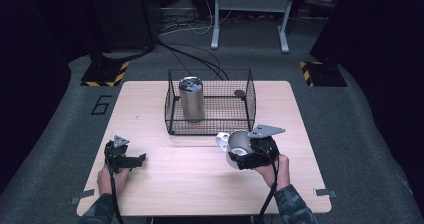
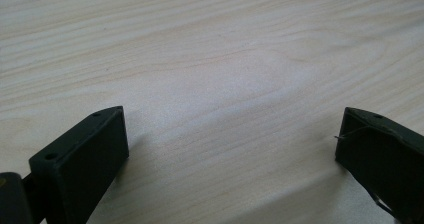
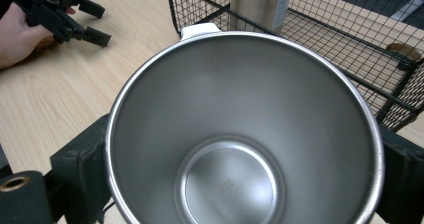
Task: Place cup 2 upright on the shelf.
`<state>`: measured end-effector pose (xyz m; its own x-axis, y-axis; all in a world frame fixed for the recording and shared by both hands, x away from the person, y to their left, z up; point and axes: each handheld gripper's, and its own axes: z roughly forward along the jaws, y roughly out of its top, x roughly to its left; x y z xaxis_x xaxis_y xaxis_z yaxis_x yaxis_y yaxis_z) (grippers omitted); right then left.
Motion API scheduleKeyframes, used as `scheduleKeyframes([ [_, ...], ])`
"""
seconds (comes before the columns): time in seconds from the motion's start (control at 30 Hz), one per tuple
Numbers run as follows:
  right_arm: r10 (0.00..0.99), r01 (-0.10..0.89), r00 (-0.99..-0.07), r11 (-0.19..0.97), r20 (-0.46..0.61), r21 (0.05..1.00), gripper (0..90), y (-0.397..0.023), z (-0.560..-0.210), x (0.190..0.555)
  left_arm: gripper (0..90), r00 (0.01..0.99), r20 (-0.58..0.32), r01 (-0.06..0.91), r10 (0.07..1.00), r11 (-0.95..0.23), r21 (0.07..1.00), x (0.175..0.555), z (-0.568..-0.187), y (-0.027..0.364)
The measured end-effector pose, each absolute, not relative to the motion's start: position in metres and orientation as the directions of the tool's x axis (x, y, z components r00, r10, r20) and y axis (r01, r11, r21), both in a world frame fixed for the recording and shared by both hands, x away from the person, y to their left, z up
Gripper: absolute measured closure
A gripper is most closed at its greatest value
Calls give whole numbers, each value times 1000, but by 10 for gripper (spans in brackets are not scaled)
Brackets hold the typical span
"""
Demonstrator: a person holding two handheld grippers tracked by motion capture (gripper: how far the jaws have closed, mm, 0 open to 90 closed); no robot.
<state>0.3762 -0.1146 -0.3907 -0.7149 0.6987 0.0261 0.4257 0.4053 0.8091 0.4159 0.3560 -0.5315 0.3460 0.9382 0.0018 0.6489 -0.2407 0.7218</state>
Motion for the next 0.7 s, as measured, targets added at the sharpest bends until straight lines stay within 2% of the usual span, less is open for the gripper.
scheduleKeyframes([
  [0.7, 713, 425, -701, 400, 16, 812, 61, -117, -354, 397, 3, 345, 3, 649, 938, -242, 721, 416, -531, 356],
])
